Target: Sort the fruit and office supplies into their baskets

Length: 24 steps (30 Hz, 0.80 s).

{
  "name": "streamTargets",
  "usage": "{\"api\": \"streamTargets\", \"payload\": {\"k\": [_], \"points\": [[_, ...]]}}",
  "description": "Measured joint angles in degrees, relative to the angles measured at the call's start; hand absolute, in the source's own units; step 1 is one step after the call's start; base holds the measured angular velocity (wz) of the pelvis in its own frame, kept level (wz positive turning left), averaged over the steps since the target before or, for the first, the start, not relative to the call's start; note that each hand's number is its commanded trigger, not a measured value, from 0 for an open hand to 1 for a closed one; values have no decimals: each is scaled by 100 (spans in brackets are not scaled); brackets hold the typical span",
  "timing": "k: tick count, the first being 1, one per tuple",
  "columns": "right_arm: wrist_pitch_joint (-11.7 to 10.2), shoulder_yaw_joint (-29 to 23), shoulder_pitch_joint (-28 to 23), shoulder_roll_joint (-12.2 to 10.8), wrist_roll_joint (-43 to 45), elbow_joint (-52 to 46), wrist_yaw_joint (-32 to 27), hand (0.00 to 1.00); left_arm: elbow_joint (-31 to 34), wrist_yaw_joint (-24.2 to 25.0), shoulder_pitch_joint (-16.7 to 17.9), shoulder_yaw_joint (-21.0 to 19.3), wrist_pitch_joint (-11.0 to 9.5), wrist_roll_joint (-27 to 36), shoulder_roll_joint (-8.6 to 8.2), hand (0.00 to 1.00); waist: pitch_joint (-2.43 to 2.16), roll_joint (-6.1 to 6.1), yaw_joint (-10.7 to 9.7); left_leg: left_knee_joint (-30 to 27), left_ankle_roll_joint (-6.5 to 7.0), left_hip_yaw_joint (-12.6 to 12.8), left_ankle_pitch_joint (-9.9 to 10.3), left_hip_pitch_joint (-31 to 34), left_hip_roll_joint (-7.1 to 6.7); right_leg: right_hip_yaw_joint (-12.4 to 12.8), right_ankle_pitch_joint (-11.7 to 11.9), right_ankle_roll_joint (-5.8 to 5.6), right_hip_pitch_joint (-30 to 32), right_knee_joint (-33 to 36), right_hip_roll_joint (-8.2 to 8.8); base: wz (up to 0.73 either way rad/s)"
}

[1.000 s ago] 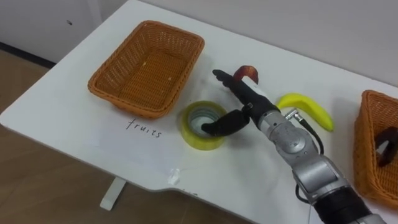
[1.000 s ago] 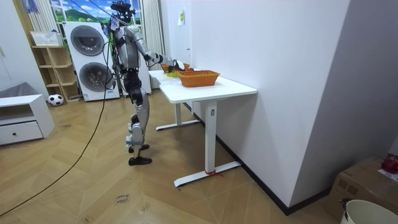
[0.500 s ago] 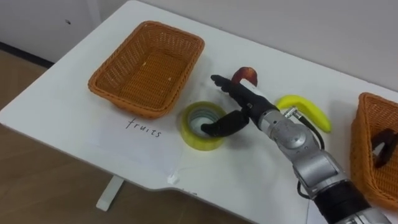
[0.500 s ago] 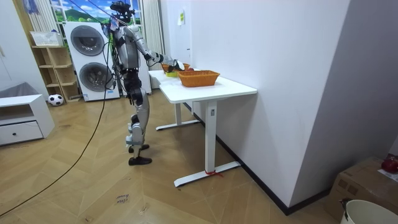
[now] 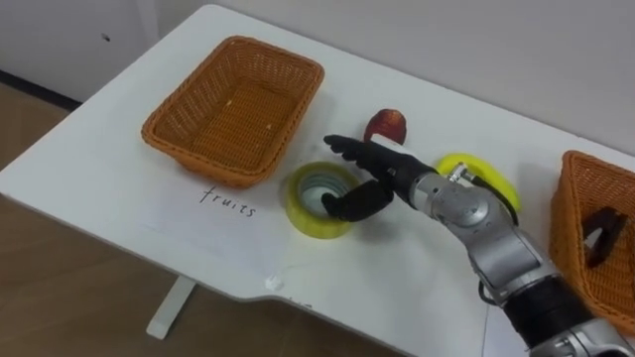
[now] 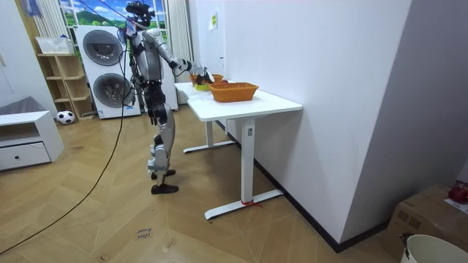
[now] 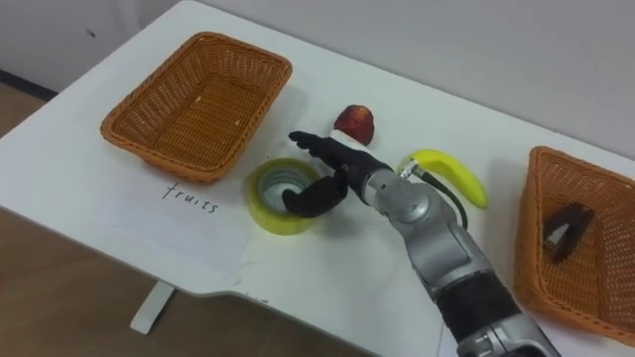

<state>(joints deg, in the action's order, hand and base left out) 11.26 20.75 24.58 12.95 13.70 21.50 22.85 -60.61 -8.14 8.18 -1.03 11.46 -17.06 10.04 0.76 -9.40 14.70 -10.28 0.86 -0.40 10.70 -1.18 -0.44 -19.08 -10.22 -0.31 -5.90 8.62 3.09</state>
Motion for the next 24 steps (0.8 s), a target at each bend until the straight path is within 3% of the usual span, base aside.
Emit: {"api": "streamTargets", "payload": {"k": [3, 4, 6, 7, 24], "points": [[64, 2, 45, 4, 45, -20, 121, 0, 0, 0, -3, -1, 21, 0, 7, 0, -9, -19, 3, 1, 0, 0, 0, 1, 2, -8, 0, 0, 1, 0, -2, 0], [91, 5, 56, 5, 45, -18, 162, 48, 1, 0, -2, -1, 23, 0, 8, 0, -15, -30, 3, 1, 0, -3, 0, -2, 2, -7, 0, 0, 1, 0, -2, 0], [133, 7, 93, 8, 45, -17, 225, 96, 7, 11, -6, -1, 24, -1, 8, 0, -14, -39, 3, 0, 0, -4, 0, -8, 2, -7, 0, 0, 3, -1, -2, 0], [138, 17, 113, 15, 45, -14, 239, 100, 15, 20, -11, -1, 25, -2, 10, 0, -17, -50, 3, 0, 0, -4, 0, -12, 1, -6, 0, 0, 9, -1, 0, 0], [140, 48, 282, 94, 450, 26, 374, 100, 90, 37, -72, 2, 29, 2, 115, 0, 1, -118, 156, 39, -1, -20, 0, -34, 2, -62, 0, 0, 0, -3, -1, 0]]}}
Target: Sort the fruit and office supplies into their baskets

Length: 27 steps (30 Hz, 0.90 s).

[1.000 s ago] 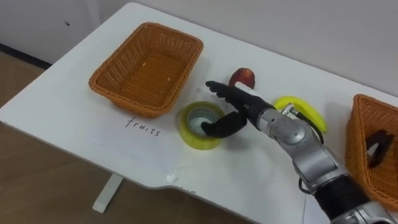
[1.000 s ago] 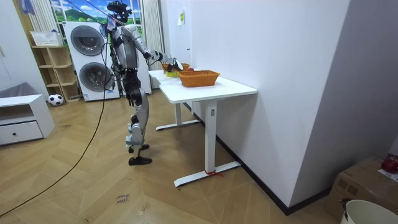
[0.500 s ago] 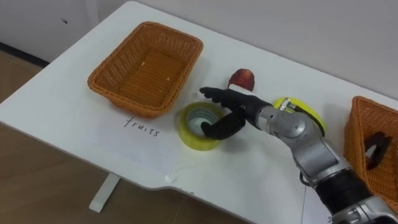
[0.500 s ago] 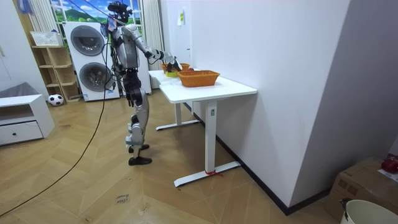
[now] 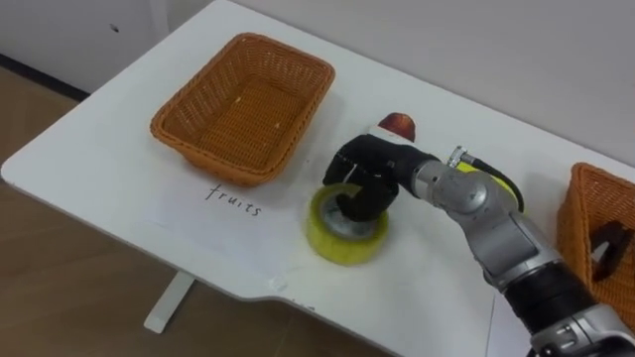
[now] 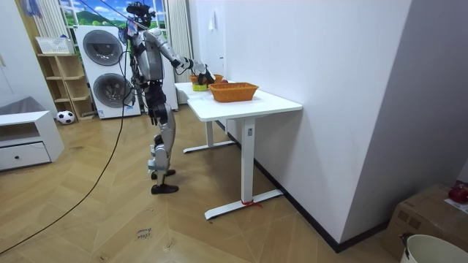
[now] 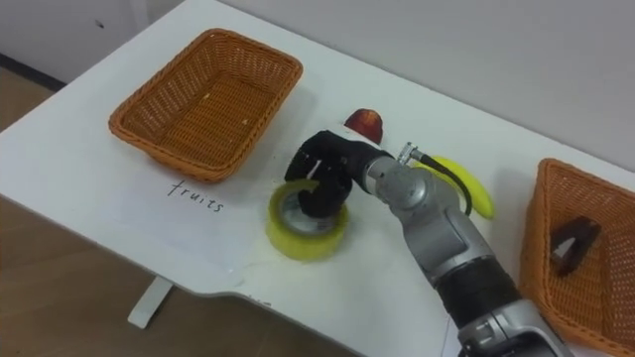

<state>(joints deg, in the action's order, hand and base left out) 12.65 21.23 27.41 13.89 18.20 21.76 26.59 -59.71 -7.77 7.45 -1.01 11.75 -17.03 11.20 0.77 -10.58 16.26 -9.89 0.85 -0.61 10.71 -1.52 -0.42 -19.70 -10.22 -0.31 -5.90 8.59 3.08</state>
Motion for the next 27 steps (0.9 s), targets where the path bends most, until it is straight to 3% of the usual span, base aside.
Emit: {"api": "streamTargets", "payload": {"k": [18, 27], "points": [[-8, -2, 5, 91, -268, 1, 183, 100, 0, -7, -18, 8, -9, 48, 62, 0, 13, -9, -13, 20, 0, 8, 0, -13, 0, -19, 0, 0, -8, -6, -1, 0], [-8, 0, 3, 146, -453, -30, 161, 100, -11, -65, -43, 3, -53, 68, 51, 0, 58, -16, -21, 17, 0, 32, 0, -17, -1, 68, 0, 0, 5, -6, -2, 0]]}}
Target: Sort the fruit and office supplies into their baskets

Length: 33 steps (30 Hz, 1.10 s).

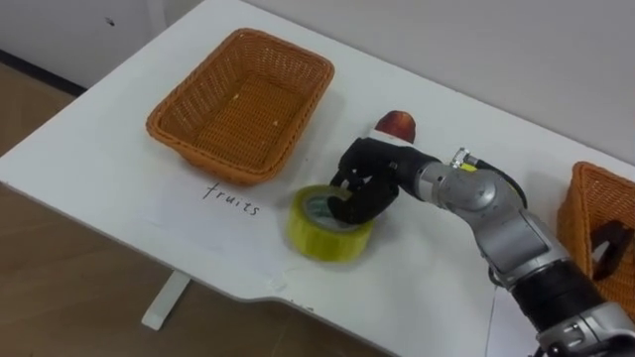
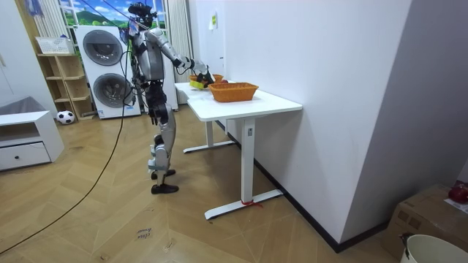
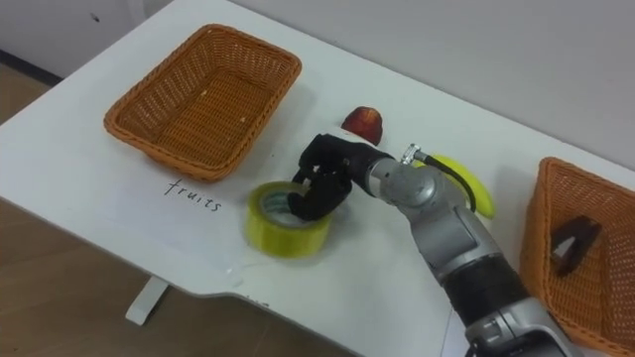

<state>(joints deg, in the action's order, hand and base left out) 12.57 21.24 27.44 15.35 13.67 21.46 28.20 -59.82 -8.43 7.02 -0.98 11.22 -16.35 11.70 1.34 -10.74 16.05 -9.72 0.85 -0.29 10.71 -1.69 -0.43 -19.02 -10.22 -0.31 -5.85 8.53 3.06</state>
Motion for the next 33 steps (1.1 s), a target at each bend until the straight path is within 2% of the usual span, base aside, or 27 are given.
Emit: {"api": "streamTargets", "payload": {"k": [2, 7, 10, 13, 14, 18, 21, 24, 27, 33], "points": [[1, -7, -85, 26, 72, -207, -18, 100, 4, -6, -17, -2, -3, -8, 0, 0, 16, 26, -28, -5, 0, -9, 0, 7, -2, 8, 0, 0, 5, 0, 0, 0], [-4, -15, -458, 262, 232, -1202, 121, 100, 27, 19, -5, -98, -50, -12, -38, 0, -4, 66, -202, -65, 1, 17, 0, 130, -16, 57, 0, 0, 100, 8, 14, 0], [-86, -248, -638, 391, 255, -1619, 141, 100, -23, -2, 41, -129, -171, -25, -80, 0, -28, 159, -325, -62, 2, 78, -1, 61, -21, 197, 0, 0, 64, 8, 19, -9], [-123, -488, -642, 501, 248, -1788, 102, 100, -94, -108, 95, -156, -288, -11, -83, 0, -27, 173, -362, -57, 2, 177, -1, -8, -1, 284, 0, 0, 35, 7, 9, -16], [-125, -565, -644, 560, 247, -1885, 52, 100, -82, -118, 88, -212, -319, -6, -87, 0, -29, 171, -467, -57, 2, 181, -1, -13, 2, 306, 0, 0, 32, 8, 6, -4], [-147, -964, -723, 589, 239, -2251, 27, 100, -78, -136, 132, -343, -416, -6, -92, 0, -34, 176, -646, -57, 2, 204, -1, -14, 8, 346, 1, -1, 34, 12, -6, -3], [-215, -1285, -892, 588, 206, -2459, -25, 100, -78, -142, 192, -341, -430, -8, -97, 0, -66, 192, -682, -48, 1, 283, 0, -96, 25, 439, 4, -1, -11, 22, -22, -15], [-291, -1444, -920, 593, 213, -2478, -132, 100, -77, -182, 279, -357, -496, -3, -93, 0, -125, 205, -797, -25, 0, 331, 0, -140, 58, 483, 8, 6, -29, 38, -31, -8], [-324, -1646, -975, 595, 221, -2522, -330, 100, -74, -263, 364, -399, -580, -1, -96, 0, -129, 216, -816, 0, 0, 350, -1, -198, 64, 504, 10, 9, -47, 72, -41, -7], [-324, -1870, -976, 678, 135, -2676, -680, 100, -35, -377, 514, -455, -583, -3, -130, 0, -138, 210, -976, 0, 0, 408, 0, -206, 67, 523, 10, 9, -13, 118, -40, -2]]}}
